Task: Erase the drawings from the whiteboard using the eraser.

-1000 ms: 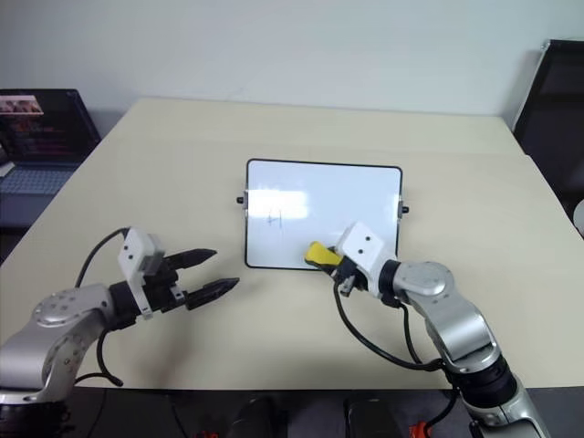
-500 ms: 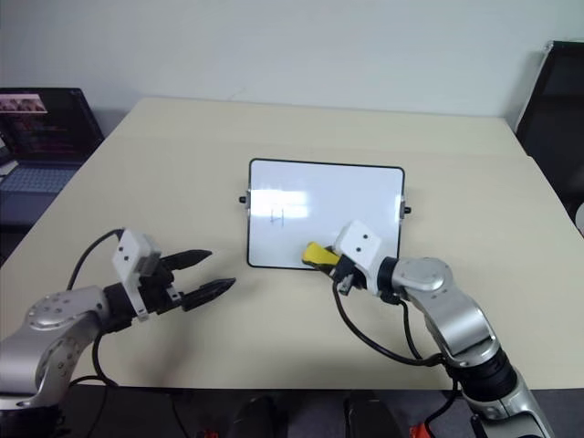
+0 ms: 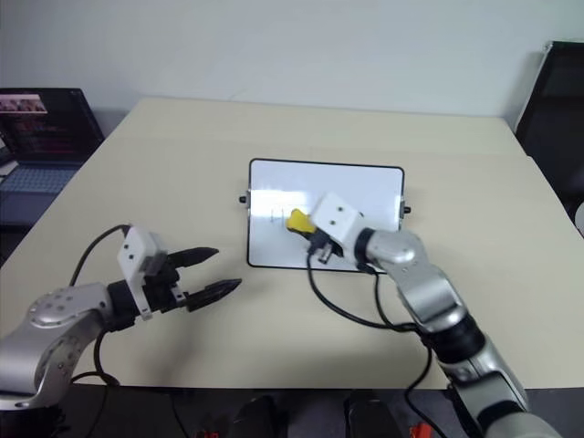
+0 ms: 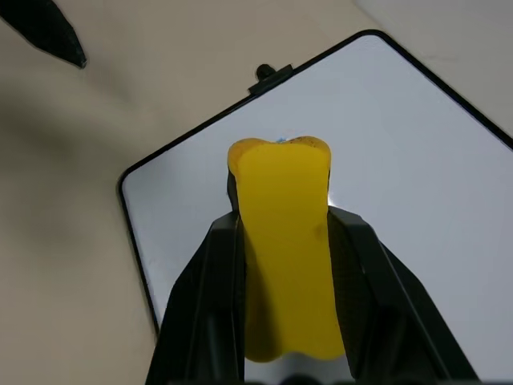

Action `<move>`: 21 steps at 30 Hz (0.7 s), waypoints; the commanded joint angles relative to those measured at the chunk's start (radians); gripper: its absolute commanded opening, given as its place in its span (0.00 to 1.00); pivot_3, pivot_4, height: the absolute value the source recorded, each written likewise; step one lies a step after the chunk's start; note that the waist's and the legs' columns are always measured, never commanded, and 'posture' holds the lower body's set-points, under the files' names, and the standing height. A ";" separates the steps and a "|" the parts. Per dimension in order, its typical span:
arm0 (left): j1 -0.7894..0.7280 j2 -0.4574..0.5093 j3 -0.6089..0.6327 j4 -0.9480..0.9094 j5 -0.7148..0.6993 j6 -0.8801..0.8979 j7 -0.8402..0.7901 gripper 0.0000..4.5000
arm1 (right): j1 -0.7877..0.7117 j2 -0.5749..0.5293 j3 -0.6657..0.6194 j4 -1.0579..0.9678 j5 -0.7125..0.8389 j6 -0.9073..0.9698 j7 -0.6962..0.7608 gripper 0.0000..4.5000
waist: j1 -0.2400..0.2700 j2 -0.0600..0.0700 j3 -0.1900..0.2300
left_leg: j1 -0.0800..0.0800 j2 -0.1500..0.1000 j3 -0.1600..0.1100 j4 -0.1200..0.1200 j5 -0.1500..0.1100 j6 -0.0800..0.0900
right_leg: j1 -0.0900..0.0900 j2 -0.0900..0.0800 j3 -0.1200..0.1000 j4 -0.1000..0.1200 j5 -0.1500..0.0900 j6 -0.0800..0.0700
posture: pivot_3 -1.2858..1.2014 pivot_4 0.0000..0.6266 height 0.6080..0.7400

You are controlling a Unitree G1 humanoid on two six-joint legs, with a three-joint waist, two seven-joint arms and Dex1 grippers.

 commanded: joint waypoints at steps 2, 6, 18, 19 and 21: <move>-0.043 0.024 -0.014 0.003 0.002 0.002 -0.012 1.00 | -0.118 0.071 0.050 0.161 -0.097 -0.104 -0.056 0.24 | 0.000 0.000 0.000 | 0.000 0.000 0.000 0.000 0.000 0.000 | 0.000 0.000 0.000 0.000 0.001 0.001 | 0.52 0.24 1.00; -0.043 0.028 -0.020 0.039 0.019 -0.024 -0.029 1.00 | -0.191 0.121 0.065 0.315 -0.152 -0.162 -0.091 0.24 | 0.000 0.000 0.000 | 0.000 0.000 0.000 -0.002 0.000 0.000 | 0.000 0.000 -0.001 0.000 0.004 -0.001 | 0.52 0.24 1.00; 0.024 0.018 0.003 0.120 0.059 -0.145 -0.051 1.00 | -0.178 0.046 0.159 0.368 -0.258 -0.230 0.057 0.24 | 0.002 0.001 0.001 | 0.000 0.001 0.000 -0.001 0.000 0.000 | 0.000 0.000 -0.002 0.001 0.001 -0.003 | 0.52 0.24 1.00; 0.026 0.019 0.004 0.127 0.061 -0.152 -0.055 1.00 | -0.192 0.054 0.151 0.388 -0.271 -0.247 0.030 0.24 | 0.001 0.001 0.001 | 0.000 0.001 0.000 0.000 0.000 0.000 | 0.000 0.000 -0.002 0.001 0.001 -0.003 | 0.52 0.24 1.00; 0.027 0.020 0.003 0.136 0.062 -0.160 -0.058 1.00 | -0.232 0.085 0.115 0.444 -0.295 -0.284 -0.066 0.24 | 0.001 0.001 0.001 | 0.001 0.001 0.000 0.001 0.001 0.000 | 0.000 0.000 -0.001 0.001 0.002 -0.002 | 0.52 0.24 1.00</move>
